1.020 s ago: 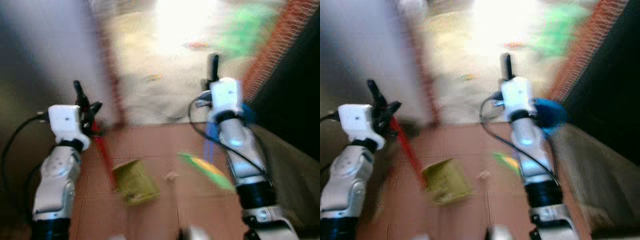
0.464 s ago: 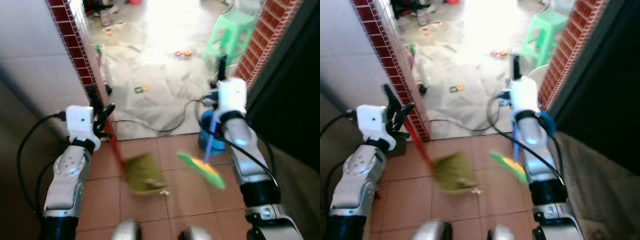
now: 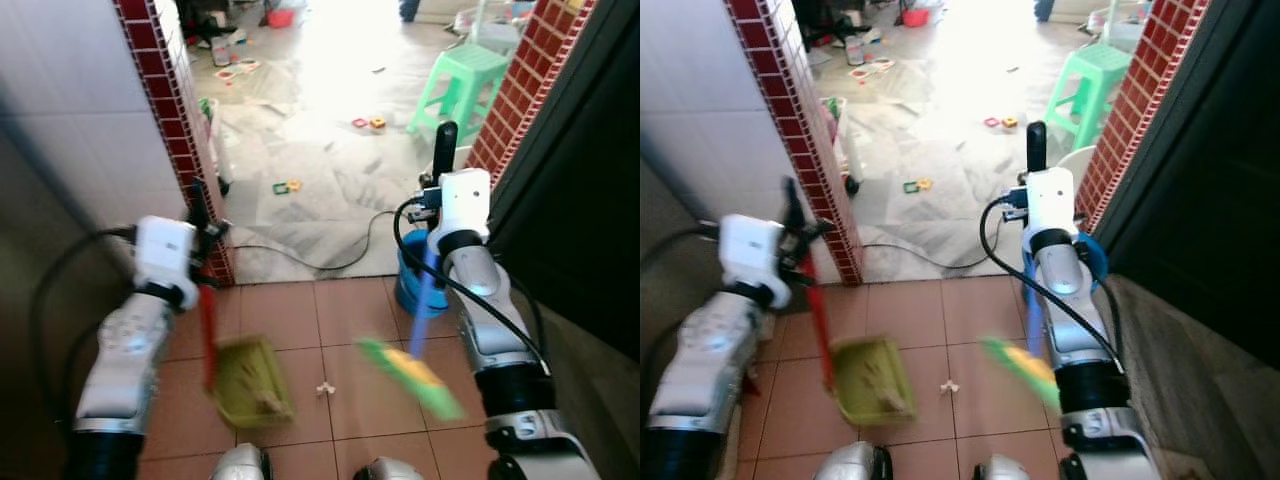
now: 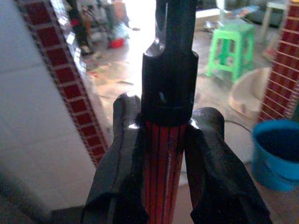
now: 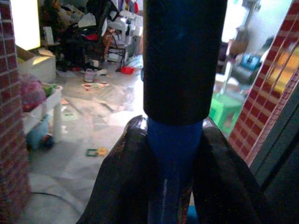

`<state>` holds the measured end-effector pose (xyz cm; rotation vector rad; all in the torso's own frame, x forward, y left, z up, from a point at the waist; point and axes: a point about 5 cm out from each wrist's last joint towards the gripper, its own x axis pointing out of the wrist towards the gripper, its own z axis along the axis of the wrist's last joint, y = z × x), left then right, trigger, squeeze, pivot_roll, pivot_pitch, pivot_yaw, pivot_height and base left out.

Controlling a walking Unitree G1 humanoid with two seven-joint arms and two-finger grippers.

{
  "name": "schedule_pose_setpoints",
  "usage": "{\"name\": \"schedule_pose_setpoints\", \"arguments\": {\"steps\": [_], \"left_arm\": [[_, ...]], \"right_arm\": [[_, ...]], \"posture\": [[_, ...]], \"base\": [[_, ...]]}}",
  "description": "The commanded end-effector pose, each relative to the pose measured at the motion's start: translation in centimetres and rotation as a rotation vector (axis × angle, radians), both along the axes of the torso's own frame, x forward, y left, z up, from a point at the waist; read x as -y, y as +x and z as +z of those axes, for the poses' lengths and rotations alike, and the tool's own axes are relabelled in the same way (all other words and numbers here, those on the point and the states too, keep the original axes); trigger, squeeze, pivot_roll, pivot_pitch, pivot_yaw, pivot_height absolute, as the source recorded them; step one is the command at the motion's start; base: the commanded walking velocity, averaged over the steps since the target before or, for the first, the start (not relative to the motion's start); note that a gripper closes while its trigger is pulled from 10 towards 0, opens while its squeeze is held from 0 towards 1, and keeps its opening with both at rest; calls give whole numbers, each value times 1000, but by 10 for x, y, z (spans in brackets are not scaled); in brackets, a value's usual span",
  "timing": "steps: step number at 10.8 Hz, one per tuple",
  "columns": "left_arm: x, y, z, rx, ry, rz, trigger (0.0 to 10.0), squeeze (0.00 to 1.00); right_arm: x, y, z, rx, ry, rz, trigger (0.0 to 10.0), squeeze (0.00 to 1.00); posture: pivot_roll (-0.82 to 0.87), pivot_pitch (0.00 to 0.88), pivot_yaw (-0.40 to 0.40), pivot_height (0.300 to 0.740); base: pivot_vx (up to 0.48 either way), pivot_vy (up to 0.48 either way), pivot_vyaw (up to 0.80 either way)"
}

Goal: Sweep floor

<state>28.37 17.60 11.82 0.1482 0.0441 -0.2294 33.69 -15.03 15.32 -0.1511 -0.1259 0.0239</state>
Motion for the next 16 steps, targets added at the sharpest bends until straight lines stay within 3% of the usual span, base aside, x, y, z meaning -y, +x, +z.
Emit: {"name": "schedule_pose_setpoints", "arguments": {"steps": [1, 2, 3, 6, 7, 8, 10, 13, 15, 16], "left_arm": [[8, 6, 6, 41, 33, -44, 10000, 0], [15, 10, -2, 36, 38, -52, 10000, 0], [21, 15, -11, 25, 46, -50, 10000, 0], [21, 23, -19, 46, 98, -6, 10000, 0], [22, 26, -22, 38, 87, 15, 10000, 0], [27, 30, -25, 42, 77, 23, 10000, 0], [37, 37, -27, 49, 65, 41, 10000, 0], [61, 39, -21, 109, 98, -66, 10000, 0], [74, 42, -26, 55, 20, -101, 10000, 0], [82, 43, -27, 33, -13, -134, 10000, 0]], "right_arm": [[-1, 5, 9, 23, 50, 5, 10000, 0], [-8, 9, 5, 11, 118, 51, 10000, 0], [-12, 13, 0, -5, 115, 52, 10000, 0], [-24, 18, -4, 2, 127, 45, 10000, 0], [-32, 20, -7, -34, 202, 64, 10000, 0], [-39, 23, -9, -56, 215, 66, 10000, 0], [-43, 27, -4, -22, 187, 66, 10000, 0], [-32, 32, 14, 78, 63, 59, 10000, 0], [-20, 37, 23, 134, -53, 31, 10000, 0], [-16, 38, 22, 127, -49, 10, 10000, 0]], "posture": [[-12, 42, -14, 740], [-19, 42, -13, 740], [-18, 42, -15, 740], [-21, 43, -17, 740], [-20, 42, -20, 740], [-21, 41, -25, 740], [-22, 36, -30, 740], [-23, 25, -28, 740], [-33, 20, -22, 740], [-36, 16, -20, 740]], "base": [[0, 0, 0], [0, 0, 0], [0, 0, 0], [0, 0, 0], [0, 0, 0], [0, 0, 0], [0, 0, 0], [0, 0, 0], [0, 0, 0], [0, 0, 0]]}}
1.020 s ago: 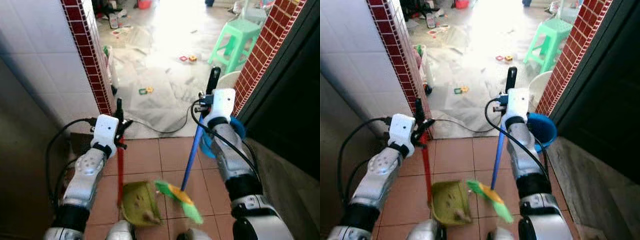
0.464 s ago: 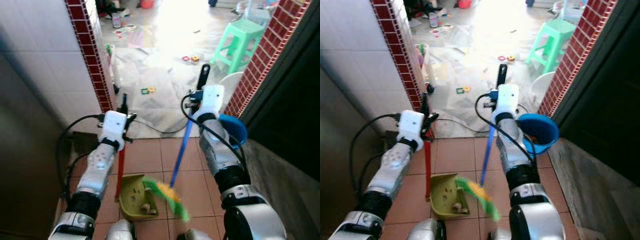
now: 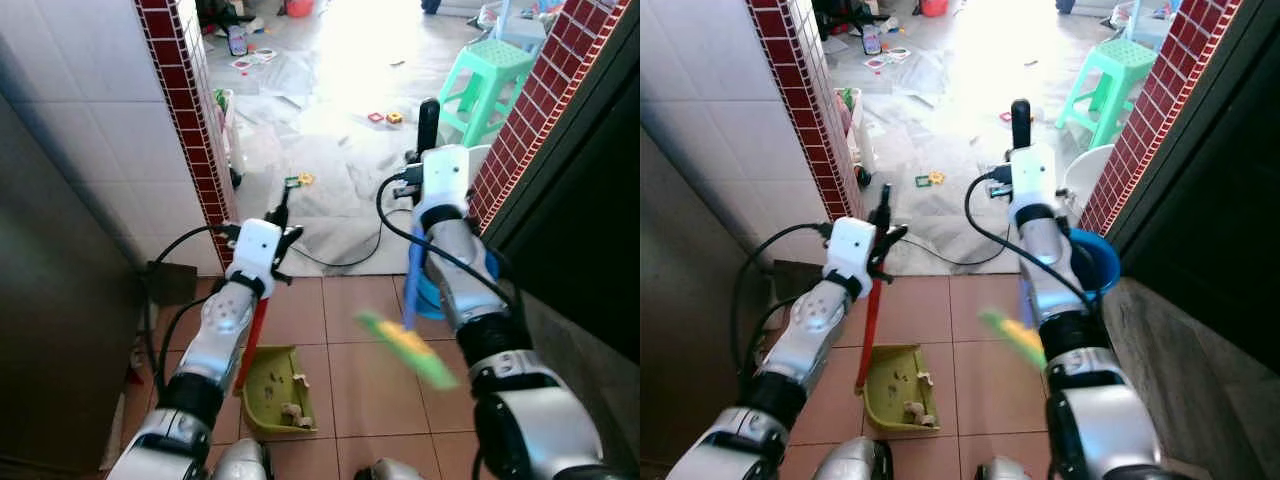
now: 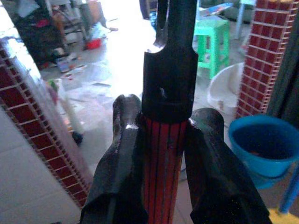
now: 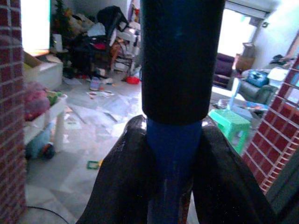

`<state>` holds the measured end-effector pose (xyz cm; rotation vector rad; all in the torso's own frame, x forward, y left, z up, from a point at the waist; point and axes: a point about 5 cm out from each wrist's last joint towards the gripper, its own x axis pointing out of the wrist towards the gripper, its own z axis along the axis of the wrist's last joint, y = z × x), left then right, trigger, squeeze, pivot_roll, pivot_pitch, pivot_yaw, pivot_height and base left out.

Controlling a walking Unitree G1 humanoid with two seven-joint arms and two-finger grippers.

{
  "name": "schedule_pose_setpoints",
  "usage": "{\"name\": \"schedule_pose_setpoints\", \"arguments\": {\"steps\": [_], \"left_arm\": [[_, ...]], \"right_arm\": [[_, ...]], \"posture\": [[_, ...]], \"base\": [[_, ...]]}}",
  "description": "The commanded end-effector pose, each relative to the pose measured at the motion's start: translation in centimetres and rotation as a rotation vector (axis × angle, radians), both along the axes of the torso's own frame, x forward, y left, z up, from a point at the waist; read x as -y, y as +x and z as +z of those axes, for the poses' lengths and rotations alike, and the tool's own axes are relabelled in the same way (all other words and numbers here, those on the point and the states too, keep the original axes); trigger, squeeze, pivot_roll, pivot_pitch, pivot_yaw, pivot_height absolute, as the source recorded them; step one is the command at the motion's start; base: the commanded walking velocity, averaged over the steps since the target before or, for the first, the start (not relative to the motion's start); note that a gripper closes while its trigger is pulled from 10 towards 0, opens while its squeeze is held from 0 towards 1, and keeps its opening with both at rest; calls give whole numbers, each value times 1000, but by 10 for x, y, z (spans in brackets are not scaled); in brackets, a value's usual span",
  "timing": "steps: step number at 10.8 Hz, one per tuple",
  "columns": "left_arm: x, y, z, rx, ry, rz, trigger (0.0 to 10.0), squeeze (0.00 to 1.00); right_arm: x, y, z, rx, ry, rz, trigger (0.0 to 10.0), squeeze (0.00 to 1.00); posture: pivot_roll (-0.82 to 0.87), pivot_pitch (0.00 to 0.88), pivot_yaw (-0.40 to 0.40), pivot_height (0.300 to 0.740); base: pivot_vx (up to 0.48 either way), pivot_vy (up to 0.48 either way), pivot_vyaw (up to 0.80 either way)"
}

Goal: Sweep floor

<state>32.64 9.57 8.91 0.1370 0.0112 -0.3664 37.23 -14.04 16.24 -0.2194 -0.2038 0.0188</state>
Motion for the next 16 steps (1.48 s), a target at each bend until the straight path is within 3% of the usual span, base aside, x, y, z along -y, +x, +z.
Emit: {"name": "schedule_pose_setpoints", "arguments": {"steps": [1, 3, 4, 7, 11, 14, 16], "left_arm": [[10, 2, 0, -46, -84, -41, 10000, 0], [19, 7, -1, -131, -288, -29, 10000, 0], [23, 9, 0, -147, -329, -23, 10000, 0], [36, 4, -7, -170, -311, -66, 10000, 0], [30, 6, -9, -174, -303, -19, 10000, 0], [24, 8, -13, -172, -257, 47, 10000, 0], [15, 10, -11, -124, -231, 127, 10000, 0]], "right_arm": [[-4, 4, 12, 48, -1, 2, 10000, 0], [-4, 4, 4, 25, -13, -26, 10000, 0], [-6, 4, 0, 4, -9, -32, 10000, 0], [-5, 4, -14, -81, 58, -52, 10000, 0], [-4, 7, -35, -291, 337, -123, 10000, 0], [-14, 13, -29, -386, 539, -151, 10000, 0], [-14, 21, -9, -375, 575, -145, 10000, 0]], "posture": [[-35, 13, -18, 740], [-35, 9, -15, 740], [-36, 7, -13, 740], [-43, 6, -10, 740], [-44, 7, -5, 740], [-46, 6, -2, 740], [-55, 5, 1, 740]], "base": [[0, 0, 0], [0, 0, 0], [0, 0, 0], [0, 0, 0], [0, 0, 0], [0, 0, 0], [0, 0, 0]]}}
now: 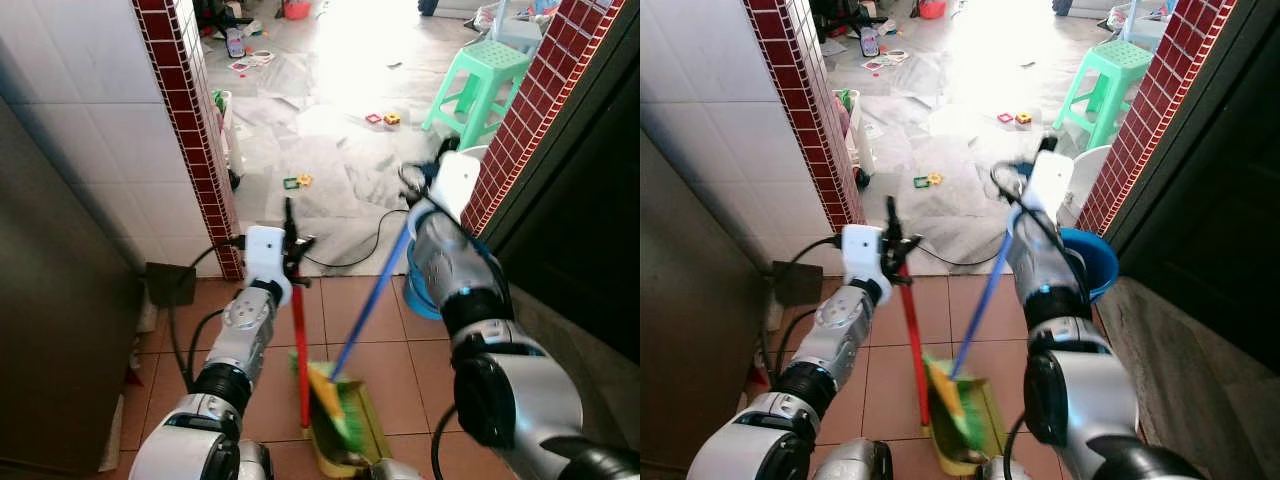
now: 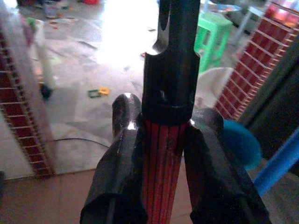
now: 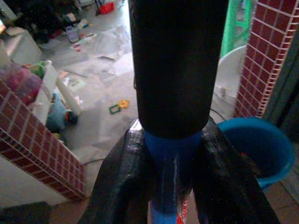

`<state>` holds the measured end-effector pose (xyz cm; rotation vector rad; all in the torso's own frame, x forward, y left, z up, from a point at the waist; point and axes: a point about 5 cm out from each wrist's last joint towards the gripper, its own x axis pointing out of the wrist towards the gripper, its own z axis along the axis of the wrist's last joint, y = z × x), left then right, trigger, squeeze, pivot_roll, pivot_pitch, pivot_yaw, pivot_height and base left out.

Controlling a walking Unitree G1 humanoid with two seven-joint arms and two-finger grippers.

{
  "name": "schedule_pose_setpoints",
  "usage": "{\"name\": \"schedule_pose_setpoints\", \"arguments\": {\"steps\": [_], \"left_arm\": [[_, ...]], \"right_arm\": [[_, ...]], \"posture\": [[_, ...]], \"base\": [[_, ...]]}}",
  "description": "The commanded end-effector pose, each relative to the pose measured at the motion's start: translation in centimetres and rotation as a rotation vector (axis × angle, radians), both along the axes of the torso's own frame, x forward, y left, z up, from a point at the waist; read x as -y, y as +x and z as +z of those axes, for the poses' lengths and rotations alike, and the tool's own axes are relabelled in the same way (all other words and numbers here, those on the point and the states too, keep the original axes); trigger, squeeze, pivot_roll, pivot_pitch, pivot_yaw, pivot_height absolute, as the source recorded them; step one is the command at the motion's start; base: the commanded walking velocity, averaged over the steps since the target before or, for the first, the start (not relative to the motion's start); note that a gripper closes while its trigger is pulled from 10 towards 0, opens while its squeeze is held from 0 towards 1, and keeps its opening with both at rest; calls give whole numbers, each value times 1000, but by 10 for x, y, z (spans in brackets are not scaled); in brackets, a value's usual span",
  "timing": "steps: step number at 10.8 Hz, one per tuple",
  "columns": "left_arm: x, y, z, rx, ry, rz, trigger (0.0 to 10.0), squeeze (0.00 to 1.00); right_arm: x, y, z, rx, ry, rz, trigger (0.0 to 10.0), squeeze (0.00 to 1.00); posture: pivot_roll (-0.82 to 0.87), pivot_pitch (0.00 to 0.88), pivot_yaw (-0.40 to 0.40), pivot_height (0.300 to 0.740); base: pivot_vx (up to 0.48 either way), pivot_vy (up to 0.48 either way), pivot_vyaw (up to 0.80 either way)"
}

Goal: Sweep floor

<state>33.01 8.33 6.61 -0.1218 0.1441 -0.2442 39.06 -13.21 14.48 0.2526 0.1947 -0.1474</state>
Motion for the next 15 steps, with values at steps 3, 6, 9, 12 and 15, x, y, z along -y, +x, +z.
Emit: {"name": "schedule_pose_setpoints", "arguments": {"steps": [3, 6, 9, 12, 15], "left_arm": [[-6, 11, 22, 128, 29, 64, 10000, 0], [-21, 18, 33, 200, 106, 111, 10000, 0], [-29, 15, 31, 201, 83, 90, 10000, 0], [-40, 4, 32, 231, 67, 57, 10000, 0], [-61, -19, 40, 247, 52, 37, 10000, 0]], "right_arm": [[-14, 6, 32, 165, 16, 90, 10000, 0], [-28, -2, 80, 543, -247, 245, 10000, 0], [-16, -10, 87, 647, -362, 261, 10000, 0], [4, -29, 54, 564, -395, 232, 10000, 0], [34, -54, 12, 426, -445, 170, 10000, 0]], "posture": [[-64, 2, -3, 740], [-60, 1, -11, 740], [-62, 0, -1, 740], [-63, 0, -1, 740], [-52, 0, 10, 740]], "base": [[0, 0, 0], [0, 0, 0], [0, 0, 0], [0, 0, 0], [0, 0, -490]]}}
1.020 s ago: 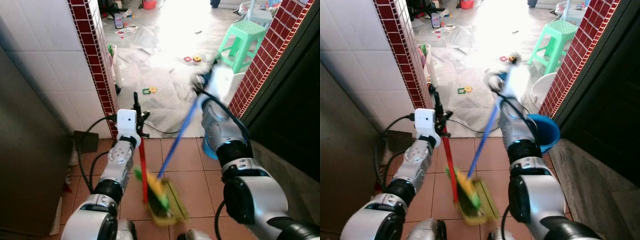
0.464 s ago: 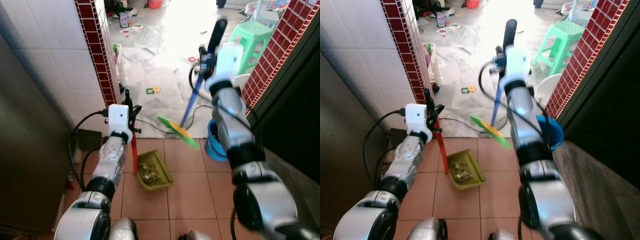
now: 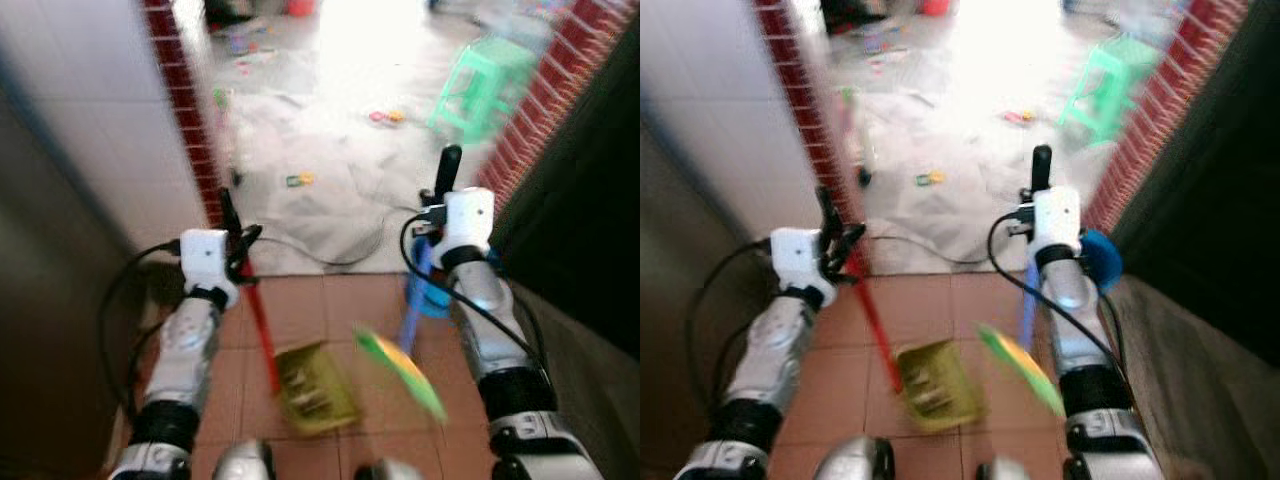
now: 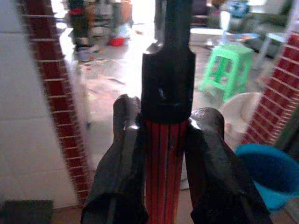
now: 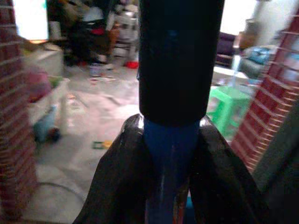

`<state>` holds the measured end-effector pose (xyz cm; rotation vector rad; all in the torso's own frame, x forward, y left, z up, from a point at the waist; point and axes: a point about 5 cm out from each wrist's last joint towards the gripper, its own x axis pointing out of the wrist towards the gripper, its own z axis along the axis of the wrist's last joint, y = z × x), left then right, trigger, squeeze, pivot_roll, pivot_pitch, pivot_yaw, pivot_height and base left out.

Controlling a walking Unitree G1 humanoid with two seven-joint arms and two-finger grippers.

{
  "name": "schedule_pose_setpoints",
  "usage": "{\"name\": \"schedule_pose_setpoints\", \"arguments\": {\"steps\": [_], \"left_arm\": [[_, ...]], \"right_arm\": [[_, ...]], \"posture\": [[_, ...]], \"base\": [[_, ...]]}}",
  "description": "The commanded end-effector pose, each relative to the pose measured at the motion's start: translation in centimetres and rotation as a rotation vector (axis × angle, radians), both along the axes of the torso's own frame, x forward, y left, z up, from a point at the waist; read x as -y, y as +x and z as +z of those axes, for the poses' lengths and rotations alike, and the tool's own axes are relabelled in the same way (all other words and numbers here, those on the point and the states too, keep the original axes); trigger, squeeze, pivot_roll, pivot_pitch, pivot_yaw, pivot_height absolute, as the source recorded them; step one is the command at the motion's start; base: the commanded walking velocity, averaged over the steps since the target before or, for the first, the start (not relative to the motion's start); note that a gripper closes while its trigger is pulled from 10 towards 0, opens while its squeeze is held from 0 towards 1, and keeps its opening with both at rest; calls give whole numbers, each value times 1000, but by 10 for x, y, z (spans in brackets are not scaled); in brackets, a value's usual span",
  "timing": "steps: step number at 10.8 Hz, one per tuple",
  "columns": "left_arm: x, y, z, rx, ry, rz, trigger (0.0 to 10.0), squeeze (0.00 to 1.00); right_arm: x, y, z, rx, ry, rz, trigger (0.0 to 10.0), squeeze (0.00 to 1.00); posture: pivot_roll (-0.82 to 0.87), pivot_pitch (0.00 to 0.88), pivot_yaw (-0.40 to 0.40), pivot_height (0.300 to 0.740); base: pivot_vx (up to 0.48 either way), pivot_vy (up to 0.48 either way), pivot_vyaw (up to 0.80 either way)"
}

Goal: Sweep floor

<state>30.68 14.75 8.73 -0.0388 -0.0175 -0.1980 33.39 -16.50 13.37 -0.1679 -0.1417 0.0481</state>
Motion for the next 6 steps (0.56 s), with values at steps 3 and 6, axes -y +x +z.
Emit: {"name": "schedule_pose_setpoints", "arguments": {"steps": [3, 6], "left_arm": [[-3, 2, 21, 59, -22, -59, 10000, 0], [-6, -8, 26, 40, -24, -83, 10000, 0]], "right_arm": [[10, 7, 24, 75, -4, -65, 10000, 0], [3, 5, 15, 22, 65, -67, 10000, 0]], "posture": [[-57, 0, 10, 740], [-49, 0, 16, 740]], "base": [[0, 0, -800], [0, 0, -533]]}}
